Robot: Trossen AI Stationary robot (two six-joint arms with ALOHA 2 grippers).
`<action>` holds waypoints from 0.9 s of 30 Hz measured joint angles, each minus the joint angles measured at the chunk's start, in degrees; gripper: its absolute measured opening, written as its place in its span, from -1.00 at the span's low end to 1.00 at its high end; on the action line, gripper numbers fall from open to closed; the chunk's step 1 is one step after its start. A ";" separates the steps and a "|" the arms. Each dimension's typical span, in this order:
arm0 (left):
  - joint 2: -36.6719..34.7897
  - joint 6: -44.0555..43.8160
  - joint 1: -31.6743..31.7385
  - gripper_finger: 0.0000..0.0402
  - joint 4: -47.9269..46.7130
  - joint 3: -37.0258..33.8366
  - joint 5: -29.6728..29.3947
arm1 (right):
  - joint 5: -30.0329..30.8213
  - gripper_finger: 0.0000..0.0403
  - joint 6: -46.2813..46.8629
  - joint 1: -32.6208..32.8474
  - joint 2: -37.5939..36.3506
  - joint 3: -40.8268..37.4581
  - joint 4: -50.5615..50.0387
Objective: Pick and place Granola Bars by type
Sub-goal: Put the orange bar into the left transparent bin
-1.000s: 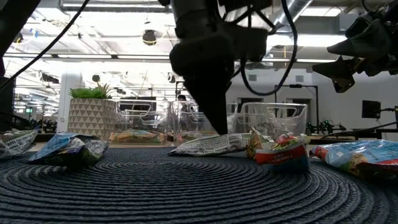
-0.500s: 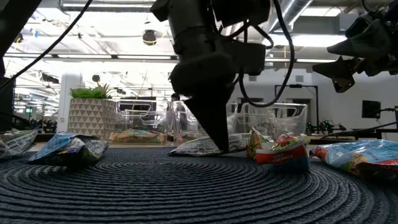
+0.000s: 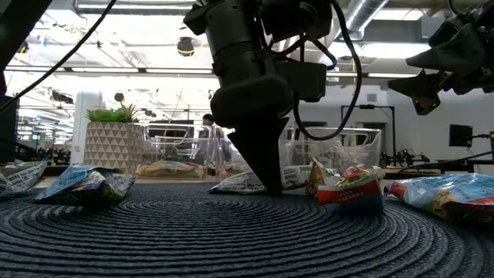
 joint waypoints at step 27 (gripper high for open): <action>0.00 -4.60 0.33 -0.87 -2.60 10.73 -1.09 | 0.00 0.21 -0.01 -0.02 0.00 0.00 0.02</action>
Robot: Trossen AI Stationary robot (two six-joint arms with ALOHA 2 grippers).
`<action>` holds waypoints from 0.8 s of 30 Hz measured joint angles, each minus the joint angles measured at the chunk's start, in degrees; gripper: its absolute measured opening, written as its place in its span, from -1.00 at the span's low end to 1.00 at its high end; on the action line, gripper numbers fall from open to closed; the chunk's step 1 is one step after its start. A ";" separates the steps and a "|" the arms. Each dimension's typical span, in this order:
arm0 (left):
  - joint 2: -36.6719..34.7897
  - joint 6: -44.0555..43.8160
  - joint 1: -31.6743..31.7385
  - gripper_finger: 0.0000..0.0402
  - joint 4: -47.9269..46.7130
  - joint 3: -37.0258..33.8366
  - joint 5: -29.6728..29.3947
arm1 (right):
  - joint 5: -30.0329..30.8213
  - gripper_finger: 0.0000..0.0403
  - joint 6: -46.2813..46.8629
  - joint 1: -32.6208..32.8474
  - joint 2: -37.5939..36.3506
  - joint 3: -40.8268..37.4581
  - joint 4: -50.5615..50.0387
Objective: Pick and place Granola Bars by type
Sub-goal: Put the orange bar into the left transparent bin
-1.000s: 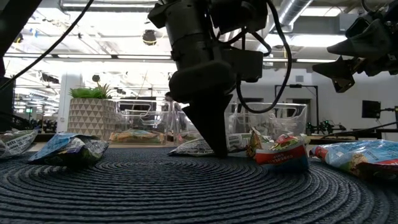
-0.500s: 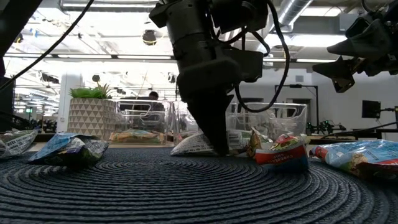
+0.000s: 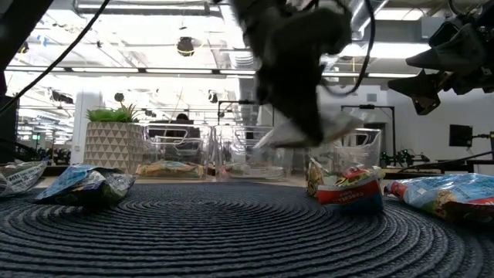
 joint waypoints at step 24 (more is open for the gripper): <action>-0.04 2.58 1.90 -0.86 -4.28 24.11 -10.45 | 0.00 0.21 0.00 0.02 0.02 0.00 0.00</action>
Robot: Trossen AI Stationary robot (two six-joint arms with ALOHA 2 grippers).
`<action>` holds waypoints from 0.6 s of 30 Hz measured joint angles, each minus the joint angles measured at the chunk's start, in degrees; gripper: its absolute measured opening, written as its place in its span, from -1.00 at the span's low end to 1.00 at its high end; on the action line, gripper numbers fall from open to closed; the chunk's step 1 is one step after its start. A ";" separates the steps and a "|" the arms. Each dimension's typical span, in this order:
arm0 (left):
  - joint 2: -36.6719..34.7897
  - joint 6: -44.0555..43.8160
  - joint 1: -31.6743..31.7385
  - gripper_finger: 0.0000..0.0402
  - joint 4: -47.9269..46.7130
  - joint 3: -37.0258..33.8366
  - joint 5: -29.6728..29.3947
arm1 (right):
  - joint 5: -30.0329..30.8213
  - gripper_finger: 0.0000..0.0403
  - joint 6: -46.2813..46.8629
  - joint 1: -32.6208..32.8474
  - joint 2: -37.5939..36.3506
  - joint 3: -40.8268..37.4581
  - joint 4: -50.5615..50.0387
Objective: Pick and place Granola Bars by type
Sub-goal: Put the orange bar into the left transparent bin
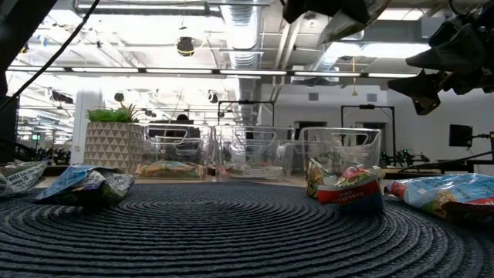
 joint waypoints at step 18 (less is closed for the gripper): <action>-0.41 0.24 7.43 -0.88 -13.11 0.00 0.43 | 0.00 0.21 0.01 -0.02 -0.02 0.02 -0.02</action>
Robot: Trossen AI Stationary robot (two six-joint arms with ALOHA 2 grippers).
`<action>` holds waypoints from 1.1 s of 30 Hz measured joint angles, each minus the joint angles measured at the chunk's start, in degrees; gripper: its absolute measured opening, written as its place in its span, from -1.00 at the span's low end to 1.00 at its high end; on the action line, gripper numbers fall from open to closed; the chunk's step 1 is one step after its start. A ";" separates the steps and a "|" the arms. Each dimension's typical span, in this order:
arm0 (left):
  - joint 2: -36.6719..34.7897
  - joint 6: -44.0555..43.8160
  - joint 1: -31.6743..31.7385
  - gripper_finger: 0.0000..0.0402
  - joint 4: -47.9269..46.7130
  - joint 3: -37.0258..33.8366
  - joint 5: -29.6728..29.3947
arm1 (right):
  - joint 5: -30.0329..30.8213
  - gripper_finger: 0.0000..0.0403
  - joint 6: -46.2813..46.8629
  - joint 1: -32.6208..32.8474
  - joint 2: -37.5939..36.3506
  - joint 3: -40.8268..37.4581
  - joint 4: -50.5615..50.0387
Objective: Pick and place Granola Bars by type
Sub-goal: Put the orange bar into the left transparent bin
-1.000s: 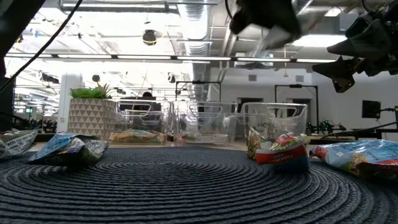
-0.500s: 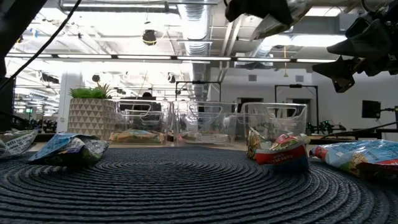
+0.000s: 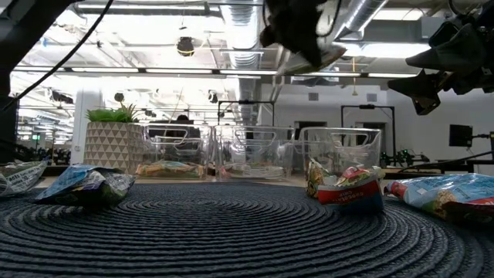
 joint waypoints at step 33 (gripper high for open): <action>-6.90 10.19 32.07 -0.86 -32.11 -0.02 -1.70 | 0.02 0.21 -0.01 0.02 0.00 -0.02 -0.07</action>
